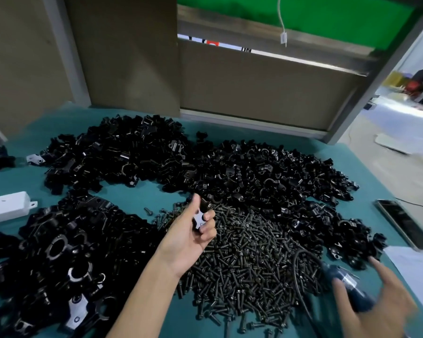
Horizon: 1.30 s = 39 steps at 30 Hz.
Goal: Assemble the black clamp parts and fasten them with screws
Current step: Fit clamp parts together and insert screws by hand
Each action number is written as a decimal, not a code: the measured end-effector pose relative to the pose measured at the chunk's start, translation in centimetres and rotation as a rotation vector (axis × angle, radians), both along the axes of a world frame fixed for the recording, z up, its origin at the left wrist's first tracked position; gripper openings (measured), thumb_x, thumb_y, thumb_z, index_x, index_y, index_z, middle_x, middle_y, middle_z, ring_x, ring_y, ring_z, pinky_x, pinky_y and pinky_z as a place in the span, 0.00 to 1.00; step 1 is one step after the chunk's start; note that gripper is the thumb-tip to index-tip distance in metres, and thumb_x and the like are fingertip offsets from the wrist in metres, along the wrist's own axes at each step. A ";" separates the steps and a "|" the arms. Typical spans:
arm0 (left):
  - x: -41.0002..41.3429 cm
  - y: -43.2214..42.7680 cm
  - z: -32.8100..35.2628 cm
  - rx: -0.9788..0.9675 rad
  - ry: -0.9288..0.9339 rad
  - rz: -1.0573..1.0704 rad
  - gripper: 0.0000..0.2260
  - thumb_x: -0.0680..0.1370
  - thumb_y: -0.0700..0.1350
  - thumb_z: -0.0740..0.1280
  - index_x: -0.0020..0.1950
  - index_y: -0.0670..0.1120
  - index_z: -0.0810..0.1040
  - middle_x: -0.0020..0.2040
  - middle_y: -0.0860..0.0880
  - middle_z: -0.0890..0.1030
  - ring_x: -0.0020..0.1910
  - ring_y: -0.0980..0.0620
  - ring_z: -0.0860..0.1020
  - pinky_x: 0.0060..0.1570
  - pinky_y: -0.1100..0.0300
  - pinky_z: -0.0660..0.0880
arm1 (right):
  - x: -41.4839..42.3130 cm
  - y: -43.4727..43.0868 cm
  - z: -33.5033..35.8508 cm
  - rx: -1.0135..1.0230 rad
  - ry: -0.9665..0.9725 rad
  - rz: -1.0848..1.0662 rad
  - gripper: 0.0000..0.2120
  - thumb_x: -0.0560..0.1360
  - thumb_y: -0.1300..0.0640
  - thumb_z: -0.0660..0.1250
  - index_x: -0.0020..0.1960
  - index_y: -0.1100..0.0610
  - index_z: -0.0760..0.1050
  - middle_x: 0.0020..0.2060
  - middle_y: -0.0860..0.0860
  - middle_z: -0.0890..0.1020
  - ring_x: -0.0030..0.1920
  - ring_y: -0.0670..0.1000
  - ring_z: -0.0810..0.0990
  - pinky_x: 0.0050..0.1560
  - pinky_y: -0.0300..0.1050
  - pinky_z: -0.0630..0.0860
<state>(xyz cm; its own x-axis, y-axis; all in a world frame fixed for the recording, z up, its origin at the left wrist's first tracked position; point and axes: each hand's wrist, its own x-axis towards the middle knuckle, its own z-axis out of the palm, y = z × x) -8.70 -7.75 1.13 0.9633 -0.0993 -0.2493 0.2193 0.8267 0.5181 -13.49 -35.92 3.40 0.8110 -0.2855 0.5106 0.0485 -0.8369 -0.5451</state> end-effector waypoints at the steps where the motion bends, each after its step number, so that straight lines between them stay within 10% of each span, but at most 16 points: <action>1: -0.2 0.1 -0.3 0.001 -0.047 -0.019 0.14 0.76 0.48 0.72 0.50 0.45 0.68 0.37 0.50 0.70 0.30 0.56 0.64 0.26 0.65 0.66 | 0.2 0.5 -0.3 0.044 -0.016 0.063 0.28 0.69 0.48 0.69 0.64 0.63 0.75 0.57 0.63 0.79 0.59 0.65 0.75 0.64 0.61 0.69; 5: -1.0 0.3 -1.4 -0.030 -0.192 -0.142 0.17 0.74 0.46 0.75 0.54 0.42 0.69 0.37 0.47 0.73 0.28 0.56 0.67 0.25 0.66 0.68 | 1.7 4.1 0.0 0.204 0.043 0.437 0.23 0.72 0.68 0.71 0.62 0.49 0.73 0.57 0.45 0.80 0.57 0.50 0.79 0.61 0.59 0.76; 13: -2.2 0.1 -2.0 0.265 -0.283 -0.341 0.24 0.74 0.67 0.70 0.55 0.48 0.85 0.28 0.51 0.76 0.26 0.57 0.69 0.28 0.64 0.65 | 4.5 11.8 1.4 0.180 0.372 1.050 0.21 0.79 0.53 0.68 0.69 0.36 0.72 0.62 0.35 0.77 0.65 0.43 0.74 0.63 0.38 0.71; 20: -2.3 -0.6 -1.3 0.479 -0.217 -0.058 0.29 0.69 0.75 0.65 0.54 0.54 0.85 0.38 0.44 0.80 0.35 0.50 0.78 0.37 0.59 0.77 | 5.8 14.0 1.3 0.293 0.434 0.996 0.16 0.78 0.50 0.70 0.64 0.40 0.73 0.59 0.43 0.78 0.34 0.48 0.85 0.38 0.42 0.82; 25: -2.3 -0.2 -0.9 0.370 -0.243 0.059 0.21 0.74 0.58 0.70 0.66 0.55 0.80 0.58 0.49 0.84 0.46 0.56 0.82 0.46 0.60 0.80 | 6.7 13.9 1.0 0.125 0.370 0.922 0.15 0.76 0.46 0.71 0.60 0.45 0.73 0.57 0.37 0.78 0.62 0.38 0.75 0.60 0.39 0.75; 31: -2.2 -0.1 -1.0 0.215 -0.183 0.136 0.14 0.78 0.50 0.65 0.60 0.47 0.83 0.57 0.43 0.84 0.45 0.51 0.83 0.41 0.59 0.81 | 8.7 13.2 2.4 0.140 0.280 1.000 0.12 0.73 0.46 0.73 0.56 0.42 0.79 0.54 0.39 0.79 0.57 0.41 0.78 0.57 0.34 0.74; 39: -1.7 0.0 -1.9 0.175 -0.186 0.189 0.16 0.76 0.39 0.65 0.64 0.37 0.77 0.61 0.39 0.82 0.52 0.44 0.83 0.50 0.57 0.81 | 17.9 10.2 2.2 0.088 0.304 0.457 0.10 0.78 0.67 0.66 0.54 0.55 0.81 0.43 0.45 0.81 0.42 0.40 0.78 0.47 0.38 0.77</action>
<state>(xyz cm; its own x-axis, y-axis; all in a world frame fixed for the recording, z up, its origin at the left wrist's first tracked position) -10.38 -7.76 -0.82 0.9913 0.1150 -0.0643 -0.0421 0.7386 0.6728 4.45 -25.76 5.60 0.9694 0.0988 0.2248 0.2258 -0.7186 -0.6578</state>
